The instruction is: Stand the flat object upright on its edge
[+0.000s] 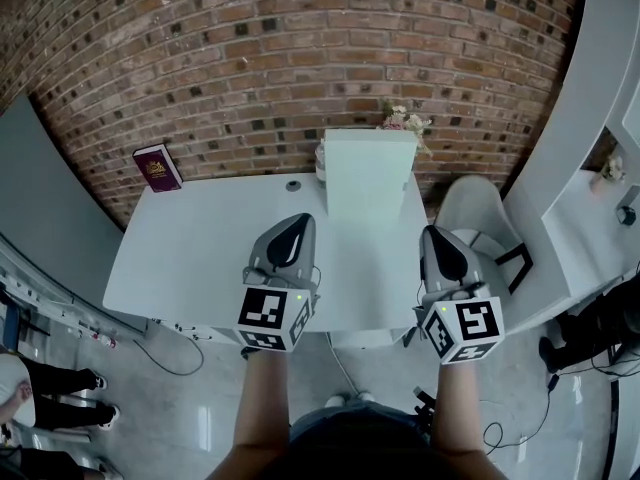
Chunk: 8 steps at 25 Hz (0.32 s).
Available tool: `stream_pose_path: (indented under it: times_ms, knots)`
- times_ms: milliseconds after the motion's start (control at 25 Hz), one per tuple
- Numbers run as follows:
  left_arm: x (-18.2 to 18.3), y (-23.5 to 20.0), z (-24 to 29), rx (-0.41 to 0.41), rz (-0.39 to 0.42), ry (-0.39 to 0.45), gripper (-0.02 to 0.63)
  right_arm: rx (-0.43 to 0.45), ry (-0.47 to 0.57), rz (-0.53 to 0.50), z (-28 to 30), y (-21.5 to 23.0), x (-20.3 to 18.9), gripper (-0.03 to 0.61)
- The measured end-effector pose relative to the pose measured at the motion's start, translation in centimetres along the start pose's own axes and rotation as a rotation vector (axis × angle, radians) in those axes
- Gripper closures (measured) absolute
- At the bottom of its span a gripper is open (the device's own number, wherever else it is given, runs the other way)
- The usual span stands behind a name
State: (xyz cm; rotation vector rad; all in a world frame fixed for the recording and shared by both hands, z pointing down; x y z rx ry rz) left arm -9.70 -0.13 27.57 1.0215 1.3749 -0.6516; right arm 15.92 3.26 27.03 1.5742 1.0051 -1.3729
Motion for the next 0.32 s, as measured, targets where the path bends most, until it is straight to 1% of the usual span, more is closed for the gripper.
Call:
stream_pose_path:
  times_ms: [160,320]
  knots:
    - [0.3,-0.1,0.4,0.027,-0.003,0.008,0.615,0.007,0.011,-0.017,0.1,0.5,0.8,0.58]
    - [0.7,0.0,0.8,0.033,-0.001,0.015,0.615,-0.003,0.018,-0.027,0.0,1.4,1.6,0.578]
Point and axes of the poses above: the fingertips, and each gripper's own axes: z forward along the fingers, y to its right, x out of its top, the point moved 9 cm from there along -z, backward along the fingers, and after that the axes turned 7 degrees about z, right-handed, at the moved point
